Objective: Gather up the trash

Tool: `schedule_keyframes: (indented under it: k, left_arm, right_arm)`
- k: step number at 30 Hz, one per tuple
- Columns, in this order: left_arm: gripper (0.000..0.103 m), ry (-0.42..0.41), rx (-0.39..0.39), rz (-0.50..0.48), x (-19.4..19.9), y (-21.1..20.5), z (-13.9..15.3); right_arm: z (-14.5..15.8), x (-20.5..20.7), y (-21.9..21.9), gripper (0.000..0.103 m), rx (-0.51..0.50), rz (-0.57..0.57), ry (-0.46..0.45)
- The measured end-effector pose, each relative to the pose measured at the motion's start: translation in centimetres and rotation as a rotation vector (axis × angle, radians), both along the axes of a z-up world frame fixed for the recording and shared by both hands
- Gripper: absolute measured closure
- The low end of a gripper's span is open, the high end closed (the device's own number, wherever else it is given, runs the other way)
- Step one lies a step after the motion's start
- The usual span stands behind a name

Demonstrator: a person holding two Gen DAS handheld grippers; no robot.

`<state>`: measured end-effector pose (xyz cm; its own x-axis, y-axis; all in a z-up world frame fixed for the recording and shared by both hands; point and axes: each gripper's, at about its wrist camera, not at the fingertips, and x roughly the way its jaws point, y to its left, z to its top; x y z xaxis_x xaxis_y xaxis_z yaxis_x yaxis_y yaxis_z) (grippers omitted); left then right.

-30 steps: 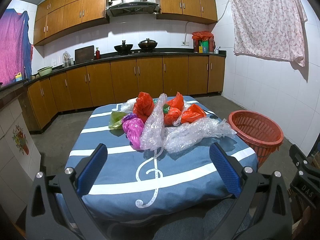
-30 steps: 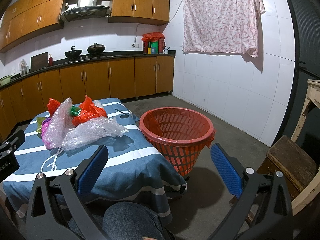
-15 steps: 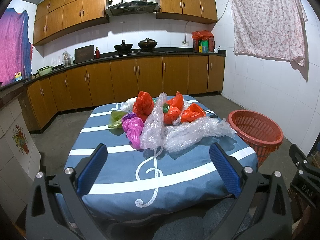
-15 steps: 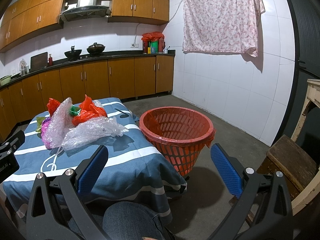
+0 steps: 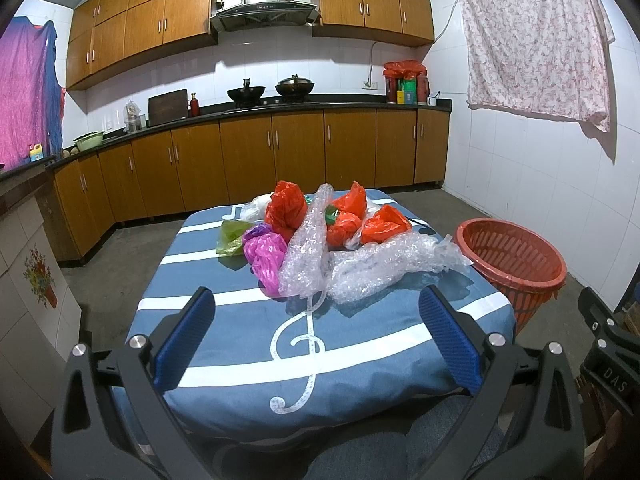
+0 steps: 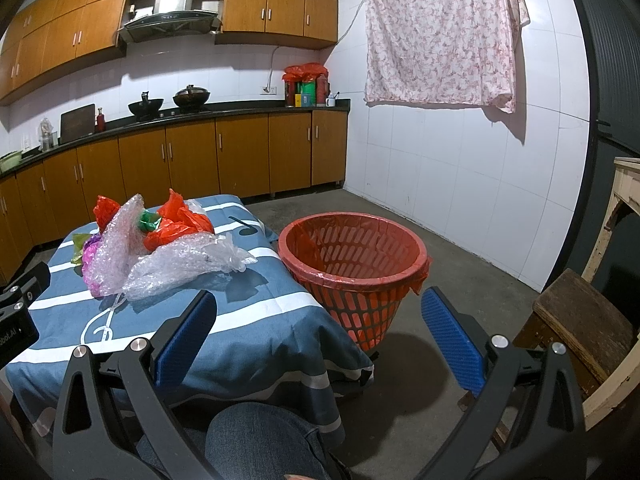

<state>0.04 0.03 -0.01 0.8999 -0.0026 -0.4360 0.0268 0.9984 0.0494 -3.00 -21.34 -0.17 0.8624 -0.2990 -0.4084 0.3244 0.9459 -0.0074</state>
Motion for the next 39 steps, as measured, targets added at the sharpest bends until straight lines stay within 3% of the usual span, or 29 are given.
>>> schedule_keyframes:
  k: [39]
  left_arm:
    - [0.004,0.02,-0.025,0.026,0.4,1.3,-0.7]
  right_arm:
    - [-0.3,0.9,-0.1,0.002,0.016,0.013,0.025]
